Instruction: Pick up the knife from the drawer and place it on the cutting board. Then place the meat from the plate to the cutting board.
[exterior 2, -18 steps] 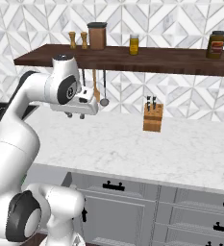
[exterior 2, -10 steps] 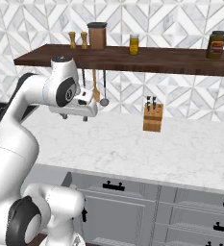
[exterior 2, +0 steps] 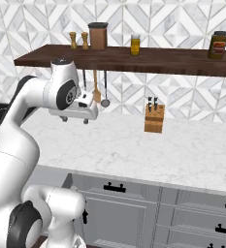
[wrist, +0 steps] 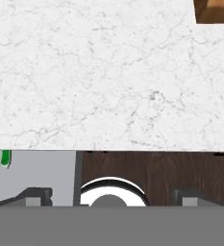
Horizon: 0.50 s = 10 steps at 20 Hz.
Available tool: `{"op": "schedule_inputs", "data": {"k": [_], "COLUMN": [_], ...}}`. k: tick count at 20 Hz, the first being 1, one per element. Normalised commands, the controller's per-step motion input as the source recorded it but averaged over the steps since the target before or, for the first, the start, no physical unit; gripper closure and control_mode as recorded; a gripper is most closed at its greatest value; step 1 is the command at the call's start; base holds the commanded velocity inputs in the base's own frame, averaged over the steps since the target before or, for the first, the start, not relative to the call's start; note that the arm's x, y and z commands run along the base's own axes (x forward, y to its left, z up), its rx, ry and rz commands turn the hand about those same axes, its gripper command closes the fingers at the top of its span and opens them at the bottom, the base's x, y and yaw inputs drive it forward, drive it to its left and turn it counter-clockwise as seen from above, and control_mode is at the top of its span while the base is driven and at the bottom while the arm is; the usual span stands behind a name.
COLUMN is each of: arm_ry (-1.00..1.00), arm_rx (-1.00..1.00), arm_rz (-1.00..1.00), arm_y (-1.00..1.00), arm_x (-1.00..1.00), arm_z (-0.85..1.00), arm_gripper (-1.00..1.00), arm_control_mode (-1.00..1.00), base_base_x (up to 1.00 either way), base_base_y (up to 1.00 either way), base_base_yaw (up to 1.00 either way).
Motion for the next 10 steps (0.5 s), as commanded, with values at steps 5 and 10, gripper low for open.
{"op": "schedule_inputs", "data": {"k": [5,10], "arm_ry": [0.0,0.0], "arm_rx": [0.0,0.0], "arm_rz": [0.13,0.0], "arm_y": [0.0,0.0], "arm_x": [-0.07,0.0], "arm_z": [-0.12,0.0], "arm_gripper": [-1.0,-1.0], "arm_control_mode": [1.0,1.0], "base_base_x": [-0.26,-0.72], "base_base_y": [0.0,0.17], "base_base_yaw": [0.19,0.49]}}
